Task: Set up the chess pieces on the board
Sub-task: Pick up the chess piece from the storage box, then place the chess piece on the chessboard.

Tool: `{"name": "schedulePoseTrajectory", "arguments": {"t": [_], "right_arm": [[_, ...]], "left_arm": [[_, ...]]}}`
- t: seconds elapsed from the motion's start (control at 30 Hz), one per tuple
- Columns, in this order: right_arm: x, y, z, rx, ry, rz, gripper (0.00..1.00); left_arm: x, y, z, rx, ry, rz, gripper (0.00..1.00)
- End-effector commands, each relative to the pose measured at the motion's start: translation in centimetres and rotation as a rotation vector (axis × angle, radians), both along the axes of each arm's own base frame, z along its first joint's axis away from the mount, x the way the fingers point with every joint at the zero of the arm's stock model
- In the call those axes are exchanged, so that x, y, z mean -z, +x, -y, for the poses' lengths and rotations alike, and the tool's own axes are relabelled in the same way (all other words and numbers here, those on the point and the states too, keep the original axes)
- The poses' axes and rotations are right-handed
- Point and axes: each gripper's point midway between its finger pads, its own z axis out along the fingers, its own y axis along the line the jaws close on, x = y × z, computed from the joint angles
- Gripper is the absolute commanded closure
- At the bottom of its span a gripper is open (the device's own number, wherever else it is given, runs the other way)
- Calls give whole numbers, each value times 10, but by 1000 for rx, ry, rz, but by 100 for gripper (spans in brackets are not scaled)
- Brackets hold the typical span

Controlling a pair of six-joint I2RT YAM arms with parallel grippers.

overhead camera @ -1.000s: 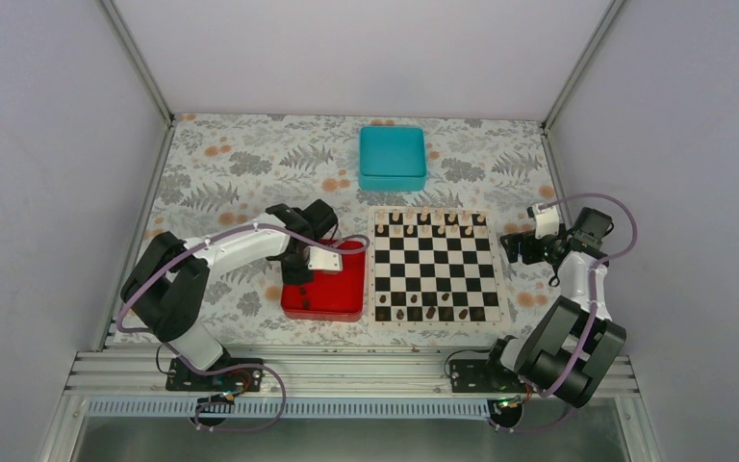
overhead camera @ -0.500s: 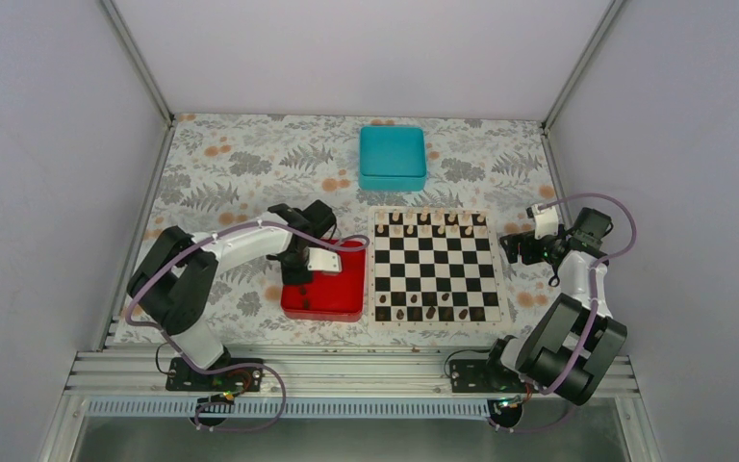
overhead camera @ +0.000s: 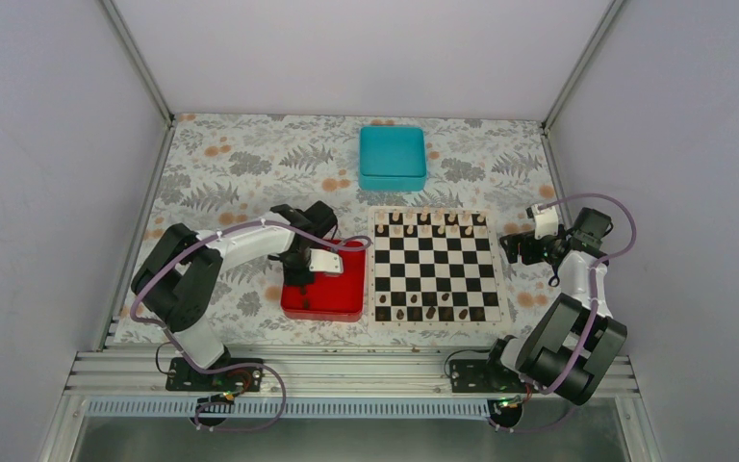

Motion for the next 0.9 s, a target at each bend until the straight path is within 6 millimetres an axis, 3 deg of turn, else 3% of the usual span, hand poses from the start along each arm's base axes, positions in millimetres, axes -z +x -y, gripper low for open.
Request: {"name": "schedulePoseTrajectory", "arguments": {"t": [0.0,0.13,0.23,0.4,0.57,0.77,0.87], "right_arm": [[2,-4,-2,-6,12,6,0],[0,-3,-2,-6,10,10,0],[-4,-3,1,4,-1,21,0],[-11,-1,4,18,-11,39,0],[-13,2,13,58,-23,42,0],[-28,2,32,125,-37,78,0],[-36,1,44,165,-45,93,0]], "left_arm": [[-1,2,1,-4,-7,-10,89],[-7,2,1,-8,-3,-10,91],[-23,10,4,-14,-6,20,91],[-79,37,30,-1,-57,120,91],[-131,48,98,96,-151,190,91],[-136,39,208,291,-230,192,90],[-124,32,254,375,-248,172,90]]}}
